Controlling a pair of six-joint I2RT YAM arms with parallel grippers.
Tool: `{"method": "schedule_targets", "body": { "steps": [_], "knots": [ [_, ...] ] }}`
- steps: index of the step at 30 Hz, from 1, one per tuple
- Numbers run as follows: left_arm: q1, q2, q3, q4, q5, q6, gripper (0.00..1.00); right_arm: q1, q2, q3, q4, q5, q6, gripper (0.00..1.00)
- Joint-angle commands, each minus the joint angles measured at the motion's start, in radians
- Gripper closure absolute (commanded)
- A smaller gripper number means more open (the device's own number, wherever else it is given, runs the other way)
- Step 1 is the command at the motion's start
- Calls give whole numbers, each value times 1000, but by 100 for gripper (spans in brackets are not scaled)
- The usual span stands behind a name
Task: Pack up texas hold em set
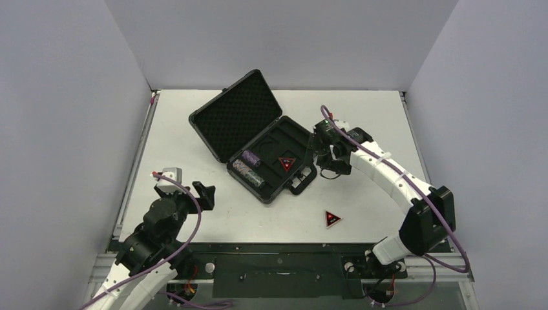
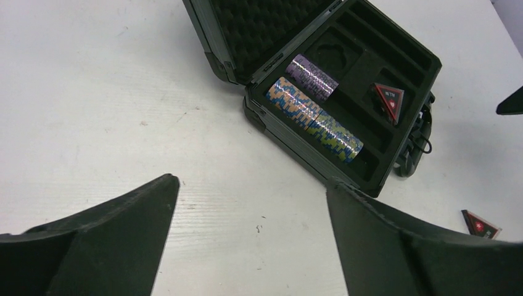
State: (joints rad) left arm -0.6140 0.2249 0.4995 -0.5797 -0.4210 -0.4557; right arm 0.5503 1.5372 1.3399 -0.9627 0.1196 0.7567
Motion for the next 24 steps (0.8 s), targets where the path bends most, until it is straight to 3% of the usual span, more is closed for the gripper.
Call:
{"method": "schedule_targets", "body": {
  "steps": [1, 12, 24],
  "knots": [
    [-3, -15, -3, 64, 32, 33, 4, -4, -133, -99, 62, 68, 5, 0],
    [-3, -1, -1, 68, 60, 33, 4, -6, -284, -314, 34, 79, 134, 1],
    [-12, 48, 14, 45, 58, 6, 4, 25, -460, -626, 75, -16, 493, 1]
  ]
}}
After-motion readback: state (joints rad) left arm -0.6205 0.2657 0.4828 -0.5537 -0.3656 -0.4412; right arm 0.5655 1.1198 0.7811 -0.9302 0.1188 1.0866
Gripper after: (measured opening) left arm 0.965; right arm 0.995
